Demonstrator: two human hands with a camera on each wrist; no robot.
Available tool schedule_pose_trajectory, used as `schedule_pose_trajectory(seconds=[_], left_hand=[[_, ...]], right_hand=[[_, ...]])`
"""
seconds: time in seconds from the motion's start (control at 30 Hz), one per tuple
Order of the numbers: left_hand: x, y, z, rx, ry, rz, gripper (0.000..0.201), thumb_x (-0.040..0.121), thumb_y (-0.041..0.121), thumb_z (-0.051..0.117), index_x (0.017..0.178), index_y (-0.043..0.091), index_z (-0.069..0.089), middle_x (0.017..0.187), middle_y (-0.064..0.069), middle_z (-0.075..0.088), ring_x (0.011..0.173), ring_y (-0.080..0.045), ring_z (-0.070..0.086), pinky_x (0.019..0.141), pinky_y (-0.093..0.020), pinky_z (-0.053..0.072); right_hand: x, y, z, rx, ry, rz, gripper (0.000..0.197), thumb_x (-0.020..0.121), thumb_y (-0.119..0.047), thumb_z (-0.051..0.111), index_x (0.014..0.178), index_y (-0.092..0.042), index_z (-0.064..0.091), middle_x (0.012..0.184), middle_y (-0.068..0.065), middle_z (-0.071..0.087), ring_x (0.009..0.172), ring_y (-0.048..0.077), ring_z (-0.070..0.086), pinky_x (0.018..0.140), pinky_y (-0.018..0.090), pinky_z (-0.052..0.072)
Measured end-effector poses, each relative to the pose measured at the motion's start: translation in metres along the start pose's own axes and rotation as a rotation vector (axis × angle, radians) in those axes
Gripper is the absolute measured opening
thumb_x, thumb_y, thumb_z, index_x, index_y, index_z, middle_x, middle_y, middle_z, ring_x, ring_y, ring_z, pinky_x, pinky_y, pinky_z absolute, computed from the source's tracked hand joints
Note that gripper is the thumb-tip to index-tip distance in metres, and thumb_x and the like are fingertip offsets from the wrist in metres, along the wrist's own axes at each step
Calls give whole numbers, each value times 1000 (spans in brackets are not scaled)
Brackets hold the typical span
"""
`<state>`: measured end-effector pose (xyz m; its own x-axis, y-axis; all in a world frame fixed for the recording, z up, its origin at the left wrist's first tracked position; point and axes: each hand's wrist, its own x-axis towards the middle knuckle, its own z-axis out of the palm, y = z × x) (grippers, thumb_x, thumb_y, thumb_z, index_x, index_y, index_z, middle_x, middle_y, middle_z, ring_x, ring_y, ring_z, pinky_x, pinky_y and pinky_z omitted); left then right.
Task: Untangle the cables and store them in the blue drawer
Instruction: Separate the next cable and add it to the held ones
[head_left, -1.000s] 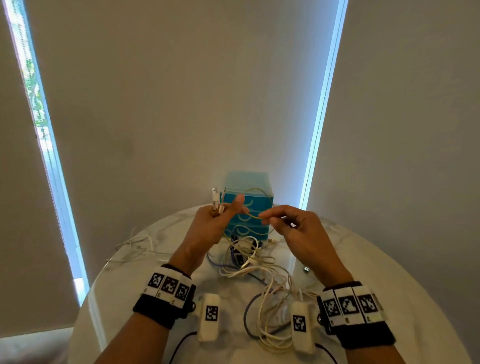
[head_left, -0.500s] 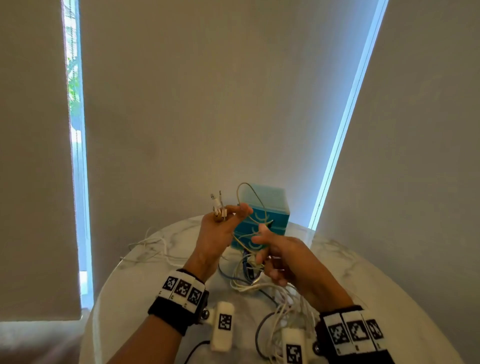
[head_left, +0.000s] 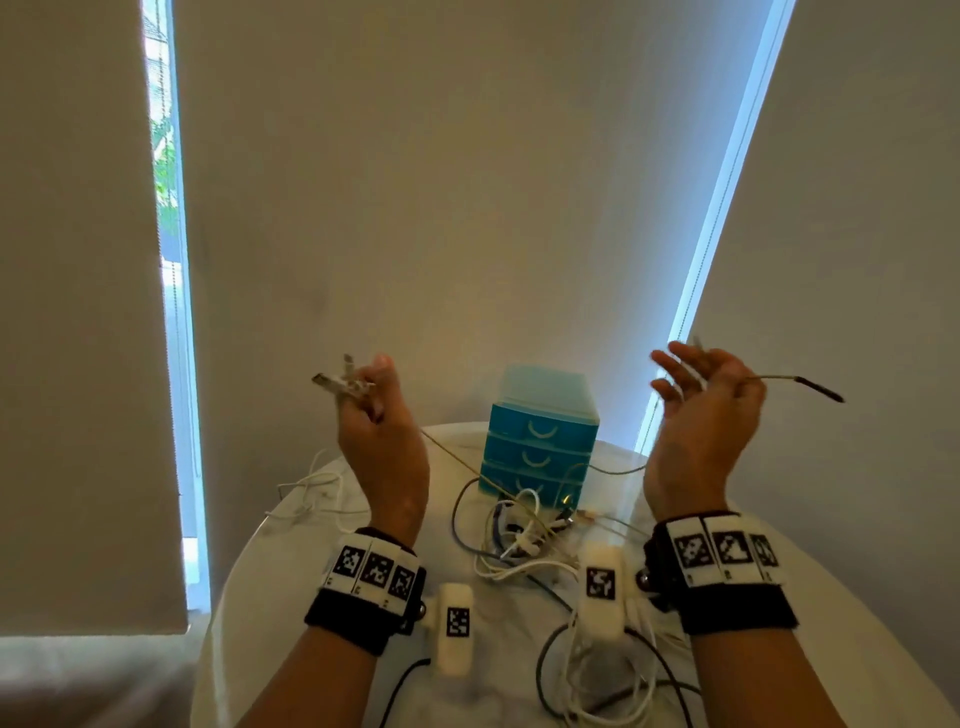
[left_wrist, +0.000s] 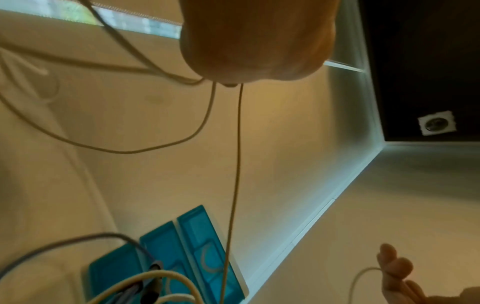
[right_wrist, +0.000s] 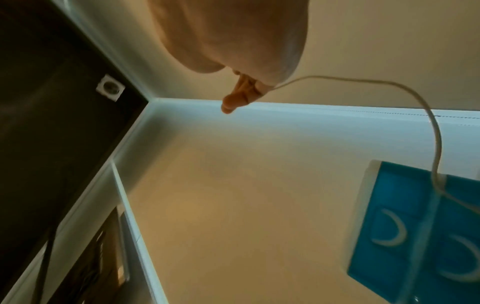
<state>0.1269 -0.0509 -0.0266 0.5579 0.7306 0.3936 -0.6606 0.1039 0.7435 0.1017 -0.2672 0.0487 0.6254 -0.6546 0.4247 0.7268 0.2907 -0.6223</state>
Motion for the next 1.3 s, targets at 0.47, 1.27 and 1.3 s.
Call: schedule_pose_trajectory(seconds=[0.47,1.27,1.3], left_hand=[[2,-6,-4,-57,47,122,19,108,54,45,112,37,53,98,13,54,93,-13,53,100,-61,48],[-10,7,6,-163,-70,2,31,109,53,48,92,28,55,81,8,50,72,-10,45,72,-36,41],[-10,7,6,-160,-59,18,32,107,56,49,91,28,55,80,6,50,74,-14,45,74,-42,41]], right_hand=[[-3,60,56,-705,-901,438,36,114,-21,48,147,-10,57,103,4,83,83,16,77,76,27,58],[0,84,12,-400,-487,404,28,104,-24,70,125,-5,69,115,12,78,105,21,77,90,30,65],[1,85,14,-311,-401,423,27,101,-14,74,124,-2,69,113,15,78,101,22,77,90,29,65]])
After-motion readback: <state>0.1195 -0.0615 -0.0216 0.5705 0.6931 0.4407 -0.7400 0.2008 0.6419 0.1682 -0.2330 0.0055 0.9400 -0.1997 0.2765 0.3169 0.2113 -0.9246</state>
